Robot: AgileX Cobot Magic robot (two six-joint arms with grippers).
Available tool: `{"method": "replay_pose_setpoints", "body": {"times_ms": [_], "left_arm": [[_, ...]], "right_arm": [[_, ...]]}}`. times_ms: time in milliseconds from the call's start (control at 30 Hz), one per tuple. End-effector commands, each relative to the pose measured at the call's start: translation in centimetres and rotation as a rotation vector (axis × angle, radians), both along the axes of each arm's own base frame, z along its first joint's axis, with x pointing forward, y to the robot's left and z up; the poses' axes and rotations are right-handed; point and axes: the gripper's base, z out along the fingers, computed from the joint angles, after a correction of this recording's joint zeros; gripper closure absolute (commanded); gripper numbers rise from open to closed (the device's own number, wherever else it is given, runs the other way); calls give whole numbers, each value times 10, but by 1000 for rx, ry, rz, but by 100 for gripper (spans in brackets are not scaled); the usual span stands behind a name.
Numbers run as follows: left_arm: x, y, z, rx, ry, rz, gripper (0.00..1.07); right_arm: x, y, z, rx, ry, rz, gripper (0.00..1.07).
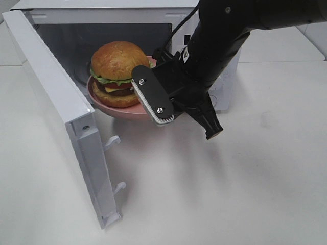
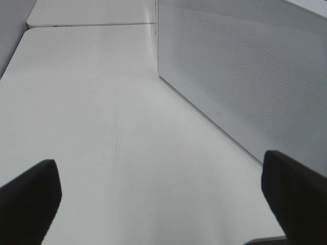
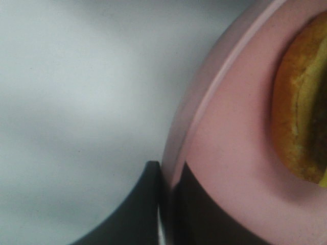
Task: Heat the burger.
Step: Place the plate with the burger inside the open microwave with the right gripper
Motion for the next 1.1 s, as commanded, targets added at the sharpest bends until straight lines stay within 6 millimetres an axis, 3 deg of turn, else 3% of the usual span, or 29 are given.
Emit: {"method": "replay_pose_setpoints", "body": {"times_ms": [33,1100], "left_arm": [[-2,0,0,-6,-21,-1,7],[-2,0,0,-6,-21,-1,7]], "right_arm": [[9,7,11,51,-70,4,107],[73,54,-6,70,-79,-107,107]]}}
